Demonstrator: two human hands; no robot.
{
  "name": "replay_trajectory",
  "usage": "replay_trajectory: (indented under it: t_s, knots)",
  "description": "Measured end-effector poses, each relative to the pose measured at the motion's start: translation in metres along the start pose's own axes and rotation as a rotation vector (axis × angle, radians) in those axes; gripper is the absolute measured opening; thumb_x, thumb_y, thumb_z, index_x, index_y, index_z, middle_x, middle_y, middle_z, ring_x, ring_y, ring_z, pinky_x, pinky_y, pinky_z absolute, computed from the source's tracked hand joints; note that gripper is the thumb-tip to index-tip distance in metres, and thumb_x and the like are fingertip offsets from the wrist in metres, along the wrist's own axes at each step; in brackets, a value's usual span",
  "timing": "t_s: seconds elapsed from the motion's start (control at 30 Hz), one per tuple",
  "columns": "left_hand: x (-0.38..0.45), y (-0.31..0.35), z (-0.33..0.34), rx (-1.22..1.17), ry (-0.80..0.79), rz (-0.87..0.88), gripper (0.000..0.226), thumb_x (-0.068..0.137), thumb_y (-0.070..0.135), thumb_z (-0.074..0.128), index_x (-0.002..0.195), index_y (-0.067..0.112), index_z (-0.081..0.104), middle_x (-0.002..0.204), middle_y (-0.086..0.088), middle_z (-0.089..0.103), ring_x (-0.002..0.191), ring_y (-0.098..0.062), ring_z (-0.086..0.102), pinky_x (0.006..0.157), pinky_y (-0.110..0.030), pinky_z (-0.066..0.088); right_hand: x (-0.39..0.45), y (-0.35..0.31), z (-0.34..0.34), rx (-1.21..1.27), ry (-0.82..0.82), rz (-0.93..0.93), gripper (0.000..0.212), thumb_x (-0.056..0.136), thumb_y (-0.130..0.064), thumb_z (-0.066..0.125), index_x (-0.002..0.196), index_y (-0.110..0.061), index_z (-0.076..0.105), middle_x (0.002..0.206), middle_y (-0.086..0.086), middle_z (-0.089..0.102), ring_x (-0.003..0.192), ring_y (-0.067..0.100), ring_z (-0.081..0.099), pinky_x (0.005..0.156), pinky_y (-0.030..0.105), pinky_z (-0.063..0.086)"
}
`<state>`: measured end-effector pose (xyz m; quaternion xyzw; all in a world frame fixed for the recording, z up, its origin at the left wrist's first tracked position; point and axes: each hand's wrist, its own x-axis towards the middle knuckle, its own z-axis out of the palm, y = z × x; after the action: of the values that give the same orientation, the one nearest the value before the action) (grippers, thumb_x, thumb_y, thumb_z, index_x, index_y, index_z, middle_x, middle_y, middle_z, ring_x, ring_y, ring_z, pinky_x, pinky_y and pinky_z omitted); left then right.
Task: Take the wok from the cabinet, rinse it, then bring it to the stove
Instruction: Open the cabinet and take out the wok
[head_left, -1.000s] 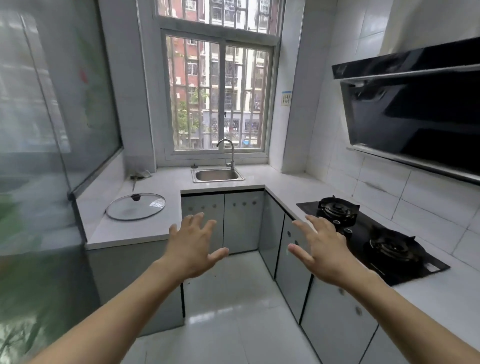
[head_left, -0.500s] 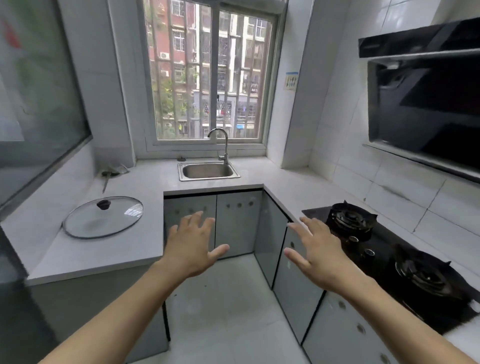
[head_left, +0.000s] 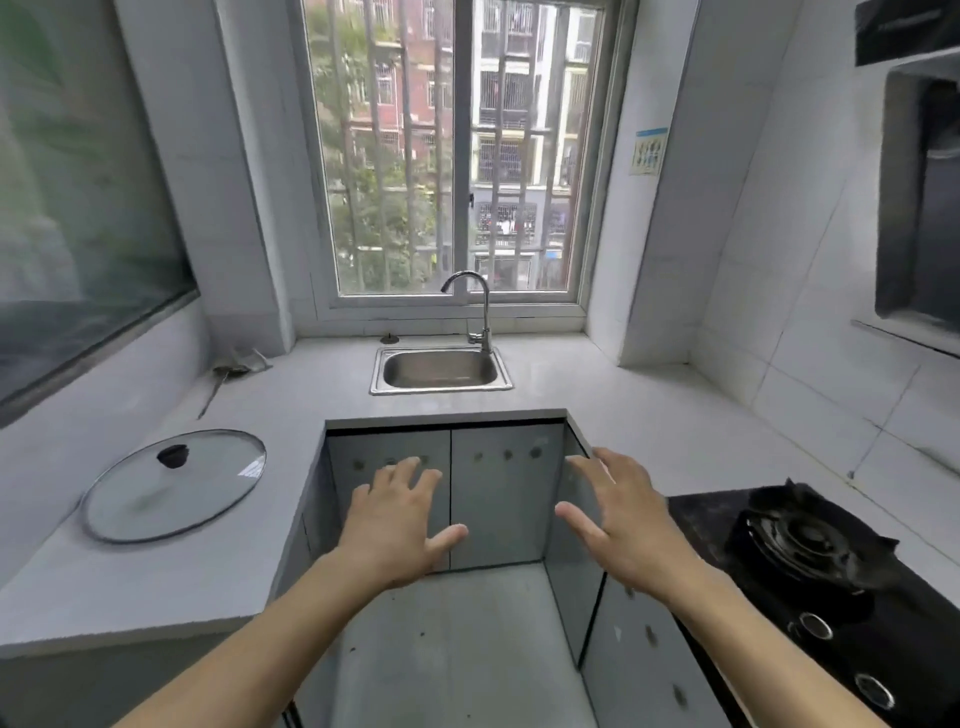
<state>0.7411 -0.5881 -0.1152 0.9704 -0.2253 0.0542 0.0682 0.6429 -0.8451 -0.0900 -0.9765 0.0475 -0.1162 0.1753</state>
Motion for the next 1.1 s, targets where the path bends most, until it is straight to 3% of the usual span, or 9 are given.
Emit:
replay_trajectory:
  t_s: [0.37, 0.73, 1.1]
  knots:
    - [0.137, -0.033, 0.028, 0.010, -0.011, -0.110, 0.080, 0.081, 0.076, 0.037, 0.144, 0.028, 0.027, 0.156, -0.004, 0.023, 0.142, -0.025, 0.022, 0.111, -0.046, 0.031, 0.156, 0.038, 0.039, 0.009, -0.115, -0.066, 0.060, 0.097, -0.056, 0.041, 0.150, -0.034, 0.027, 0.159, -0.002, 0.018, 0.148, 0.017, 0.008, 0.115, 0.044, 0.023]
    - [0.298, -0.116, 0.069, -0.072, 0.019, -0.167, 0.077, 0.080, 0.073, 0.043, 0.140, 0.027, 0.032, 0.154, -0.005, 0.026, 0.140, -0.025, 0.024, 0.111, -0.048, 0.031, 0.347, 0.008, 0.086, -0.105, -0.182, -0.161, 0.059, 0.097, -0.054, 0.046, 0.149, -0.032, 0.030, 0.159, 0.000, 0.020, 0.147, 0.020, 0.010, 0.114, 0.045, 0.025]
    - [0.338, -0.210, 0.081, -0.002, 0.003, -0.445, 0.079, 0.079, 0.075, 0.041, 0.141, 0.027, 0.029, 0.155, -0.006, 0.025, 0.140, -0.027, 0.025, 0.110, -0.048, 0.031, 0.480, -0.042, 0.176, -0.004, -0.370, -0.395, 0.059, 0.097, -0.052, 0.047, 0.149, -0.031, 0.030, 0.159, 0.000, 0.021, 0.147, 0.021, 0.012, 0.113, 0.047, 0.026]
